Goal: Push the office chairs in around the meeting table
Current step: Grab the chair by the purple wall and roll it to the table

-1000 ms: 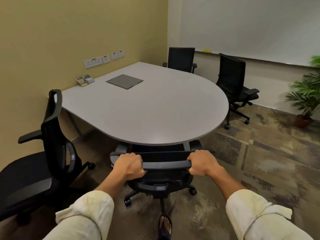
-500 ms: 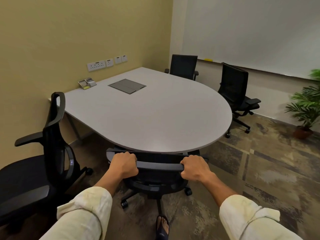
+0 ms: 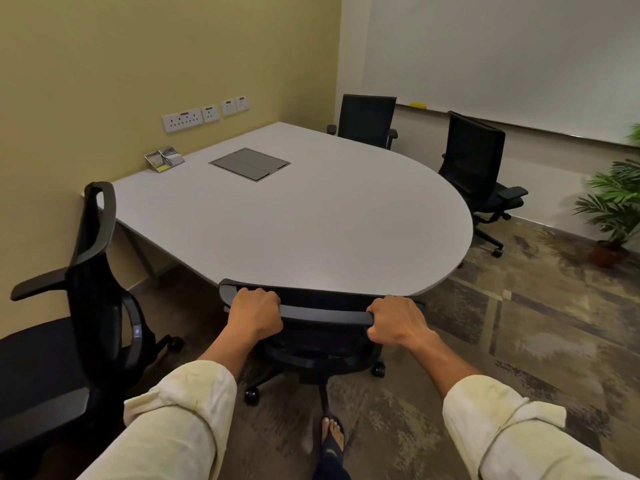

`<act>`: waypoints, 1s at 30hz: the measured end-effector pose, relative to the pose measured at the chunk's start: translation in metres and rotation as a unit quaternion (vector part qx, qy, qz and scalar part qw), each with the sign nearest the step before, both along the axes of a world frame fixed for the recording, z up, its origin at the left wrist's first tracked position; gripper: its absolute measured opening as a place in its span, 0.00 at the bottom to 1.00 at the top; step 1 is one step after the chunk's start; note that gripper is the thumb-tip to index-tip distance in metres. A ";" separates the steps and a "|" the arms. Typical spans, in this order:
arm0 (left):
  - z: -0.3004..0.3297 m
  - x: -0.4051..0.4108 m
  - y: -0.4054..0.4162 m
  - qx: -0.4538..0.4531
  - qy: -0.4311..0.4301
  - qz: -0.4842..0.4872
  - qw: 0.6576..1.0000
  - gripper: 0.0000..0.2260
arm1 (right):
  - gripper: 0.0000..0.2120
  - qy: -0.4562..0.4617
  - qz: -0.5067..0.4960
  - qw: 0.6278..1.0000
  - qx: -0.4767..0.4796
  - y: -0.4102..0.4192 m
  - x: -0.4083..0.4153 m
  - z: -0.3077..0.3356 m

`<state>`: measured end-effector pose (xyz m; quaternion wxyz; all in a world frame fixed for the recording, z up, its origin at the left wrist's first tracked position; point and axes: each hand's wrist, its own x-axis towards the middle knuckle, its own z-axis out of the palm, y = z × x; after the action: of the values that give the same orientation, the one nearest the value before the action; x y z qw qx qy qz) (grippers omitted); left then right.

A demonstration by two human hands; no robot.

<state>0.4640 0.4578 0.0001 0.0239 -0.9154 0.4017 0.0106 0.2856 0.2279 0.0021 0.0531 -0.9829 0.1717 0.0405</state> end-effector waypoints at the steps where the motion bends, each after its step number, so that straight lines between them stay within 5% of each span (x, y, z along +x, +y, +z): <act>1: 0.000 0.004 -0.003 -0.002 0.001 0.001 1.000 0.08 | 0.05 0.001 -0.002 1.000 -0.001 -0.003 0.004 0.000; 7: 0.000 0.027 -0.024 -0.006 0.006 -0.003 1.000 0.03 | 0.06 0.014 -0.010 1.000 0.000 -0.023 0.028 0.004; 18: 0.003 0.042 -0.044 -0.009 0.022 -0.006 1.000 0.13 | 0.06 0.028 0.012 1.000 0.002 -0.060 0.048 0.013; 24: 0.007 0.045 -0.036 -0.062 0.053 -0.051 0.995 0.05 | 0.12 0.021 0.035 0.998 0.039 -0.064 0.050 0.011; 30: 0.024 0.068 -0.012 -0.111 0.242 -0.114 0.957 0.19 | 0.23 0.284 0.052 0.930 0.227 -0.075 0.091 0.057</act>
<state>0.5323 0.4458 0.0243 -0.1743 -0.8307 0.4957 0.1843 0.3762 0.1526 0.0593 0.2216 -0.8996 0.1147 0.3583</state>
